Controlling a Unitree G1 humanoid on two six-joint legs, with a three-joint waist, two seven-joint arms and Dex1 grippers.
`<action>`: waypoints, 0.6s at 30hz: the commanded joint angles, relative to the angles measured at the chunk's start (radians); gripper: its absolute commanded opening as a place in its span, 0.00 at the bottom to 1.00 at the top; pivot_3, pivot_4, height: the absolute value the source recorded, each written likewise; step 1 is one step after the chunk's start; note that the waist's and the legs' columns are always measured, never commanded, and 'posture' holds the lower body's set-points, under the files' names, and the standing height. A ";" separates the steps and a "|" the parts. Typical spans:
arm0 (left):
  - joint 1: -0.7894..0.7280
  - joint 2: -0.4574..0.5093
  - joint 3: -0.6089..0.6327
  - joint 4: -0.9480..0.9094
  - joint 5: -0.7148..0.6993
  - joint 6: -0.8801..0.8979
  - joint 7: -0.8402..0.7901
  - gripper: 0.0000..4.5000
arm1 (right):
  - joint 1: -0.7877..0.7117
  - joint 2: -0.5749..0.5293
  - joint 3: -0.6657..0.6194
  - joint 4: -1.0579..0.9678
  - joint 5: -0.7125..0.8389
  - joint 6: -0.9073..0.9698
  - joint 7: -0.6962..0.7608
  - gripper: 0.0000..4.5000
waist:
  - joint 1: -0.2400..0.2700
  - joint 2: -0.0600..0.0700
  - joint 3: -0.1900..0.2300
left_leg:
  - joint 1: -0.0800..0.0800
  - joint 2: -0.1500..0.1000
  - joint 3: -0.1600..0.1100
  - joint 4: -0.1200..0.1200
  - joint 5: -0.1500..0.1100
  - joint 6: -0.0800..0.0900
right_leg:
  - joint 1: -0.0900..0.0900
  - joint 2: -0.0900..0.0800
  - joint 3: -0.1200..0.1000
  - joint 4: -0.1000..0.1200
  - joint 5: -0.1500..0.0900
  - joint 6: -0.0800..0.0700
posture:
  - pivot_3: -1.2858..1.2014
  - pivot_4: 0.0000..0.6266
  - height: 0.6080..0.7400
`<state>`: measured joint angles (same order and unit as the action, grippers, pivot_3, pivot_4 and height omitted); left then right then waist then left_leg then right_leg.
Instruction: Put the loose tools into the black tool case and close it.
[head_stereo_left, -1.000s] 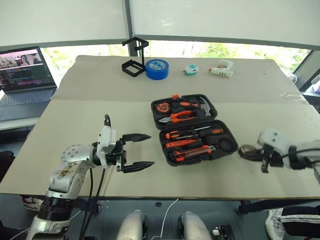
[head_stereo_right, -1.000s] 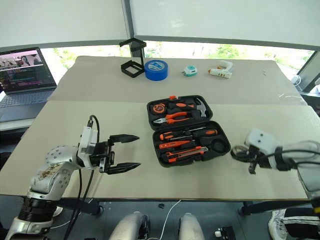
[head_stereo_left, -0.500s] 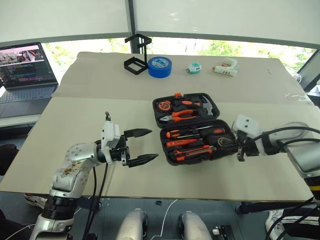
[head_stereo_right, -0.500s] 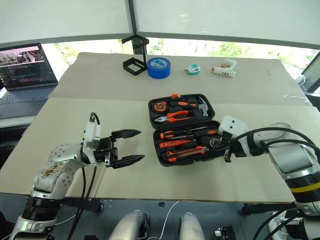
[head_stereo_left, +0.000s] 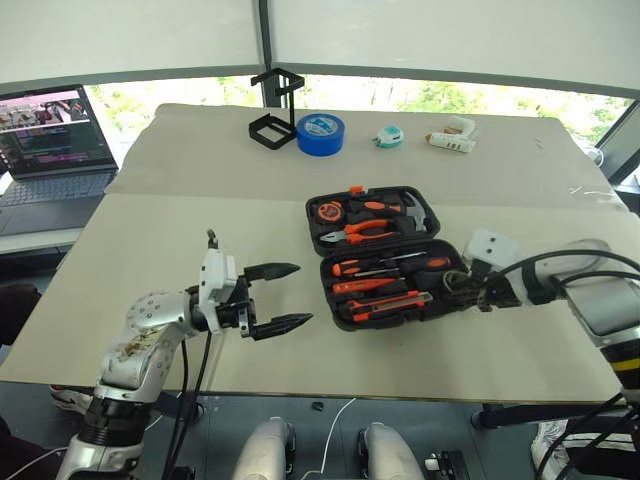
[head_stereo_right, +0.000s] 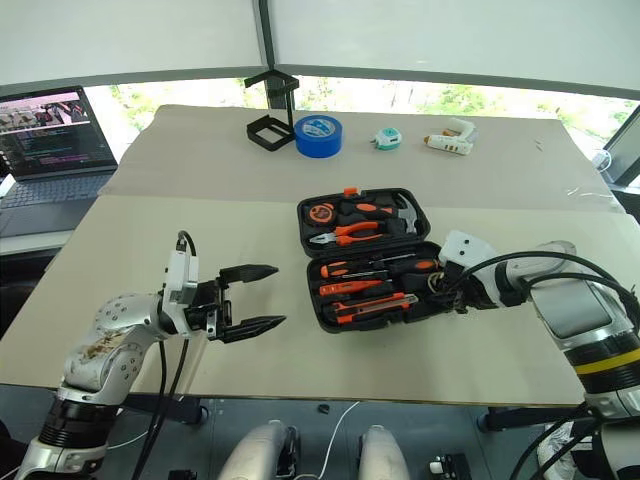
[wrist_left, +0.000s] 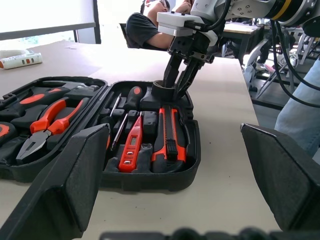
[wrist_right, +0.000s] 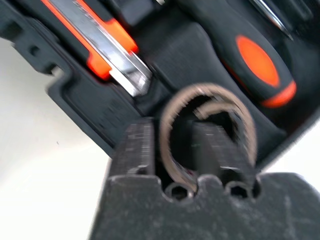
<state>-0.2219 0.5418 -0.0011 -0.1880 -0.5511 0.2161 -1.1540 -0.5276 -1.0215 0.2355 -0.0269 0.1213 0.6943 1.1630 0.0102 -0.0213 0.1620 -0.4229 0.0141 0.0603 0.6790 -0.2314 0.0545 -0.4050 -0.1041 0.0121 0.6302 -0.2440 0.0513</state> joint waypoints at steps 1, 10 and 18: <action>0.008 0.004 0.012 -0.020 0.002 -0.028 -0.001 1.00 | -0.010 -0.009 -0.024 -0.023 0.034 0.039 0.040 0.67 | 0.000 0.000 0.000 | 0.000 0.000 0.000 0.000 0.000 0.000 | 0.000 0.000 0.000 0.000 0.000 0.000 | 0.52 0.24 1.00; -0.007 -0.004 0.021 -0.008 0.007 -0.017 0.037 1.00 | -0.029 -0.035 -0.123 -0.041 0.136 0.065 0.102 0.99 | -0.002 0.000 0.000 | 0.000 0.000 0.000 0.000 0.000 0.000 | 0.000 0.001 0.001 0.000 0.000 0.000 | 0.52 0.24 1.00; -0.005 -0.003 0.028 0.006 0.005 -0.016 0.053 1.00 | 0.049 -0.060 -0.216 -0.063 0.207 0.071 0.100 0.99 | 0.001 0.000 0.000 | 0.000 0.000 0.000 0.000 0.000 0.000 | 0.000 0.000 0.000 0.000 0.000 0.000 | 0.52 0.24 1.00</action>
<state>-0.2206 0.5389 0.0152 -0.1786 -0.5430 0.2190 -1.0979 -0.4752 -1.0872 0.0605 -0.0698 0.3017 0.7700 1.2798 0.0109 -0.0214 0.1620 -0.4229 0.0145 0.0605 0.6790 -0.2314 0.0545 -0.4049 -0.1041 0.0126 0.6302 -0.2438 0.0512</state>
